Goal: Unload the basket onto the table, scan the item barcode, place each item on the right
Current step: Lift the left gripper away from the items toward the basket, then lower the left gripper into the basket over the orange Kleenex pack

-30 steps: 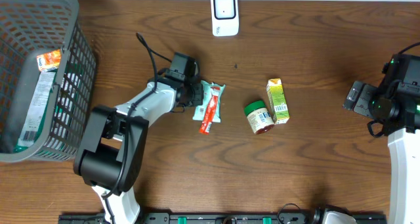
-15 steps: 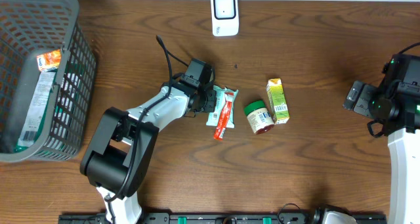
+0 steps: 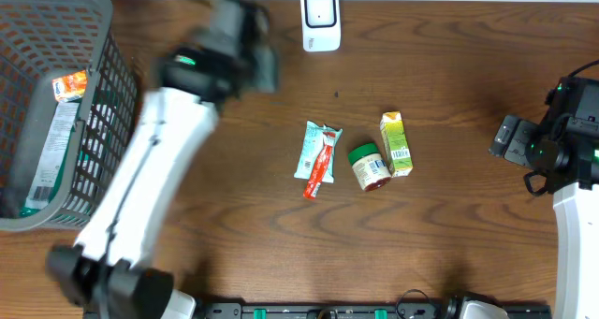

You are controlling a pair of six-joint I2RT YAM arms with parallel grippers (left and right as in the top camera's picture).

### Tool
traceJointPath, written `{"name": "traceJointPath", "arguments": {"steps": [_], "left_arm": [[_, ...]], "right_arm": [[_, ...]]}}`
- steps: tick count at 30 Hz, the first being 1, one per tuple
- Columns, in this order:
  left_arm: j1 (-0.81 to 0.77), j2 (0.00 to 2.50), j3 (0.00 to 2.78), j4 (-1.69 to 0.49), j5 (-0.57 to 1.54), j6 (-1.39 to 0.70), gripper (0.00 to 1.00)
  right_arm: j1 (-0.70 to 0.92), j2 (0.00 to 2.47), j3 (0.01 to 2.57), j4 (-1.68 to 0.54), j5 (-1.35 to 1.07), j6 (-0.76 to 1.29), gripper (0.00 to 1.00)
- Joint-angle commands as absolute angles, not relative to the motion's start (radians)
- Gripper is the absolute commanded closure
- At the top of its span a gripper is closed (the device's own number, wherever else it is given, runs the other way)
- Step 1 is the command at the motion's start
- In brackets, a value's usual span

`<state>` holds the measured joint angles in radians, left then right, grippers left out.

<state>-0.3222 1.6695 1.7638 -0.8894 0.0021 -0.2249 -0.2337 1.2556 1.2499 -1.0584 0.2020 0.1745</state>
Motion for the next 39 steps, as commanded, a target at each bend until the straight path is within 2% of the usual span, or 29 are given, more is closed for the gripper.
{"name": "traceJointPath", "arguments": {"steps": [1,5,11,23,27,39], "left_arm": [[-0.182,1.647,2.008,-0.972,-0.177,-0.187,0.35],[-0.017,1.645,2.078,-0.955,-0.234,-0.189,0.35],[0.253,1.681,2.062,-0.98,-0.219,-0.313,0.35],[0.577,1.985,2.045,-0.978,0.095,-0.312,0.34],[0.632,2.098,2.045,-0.933,0.264,-0.255,0.34],[0.644,2.308,2.045,-0.79,0.281,-0.159,0.35]], "right_arm": [[-0.238,1.25,1.256,-1.06,0.208,0.167,0.01],[-0.238,1.25,1.256,-1.06,0.208,0.167,0.01],[-0.238,1.25,1.256,-1.06,0.208,0.167,0.01],[-0.238,1.25,1.256,-1.06,0.208,0.167,0.01],[-0.238,1.25,1.256,-1.06,0.208,0.167,0.01],[-0.238,1.25,1.256,-1.06,0.208,0.167,0.01]]}}
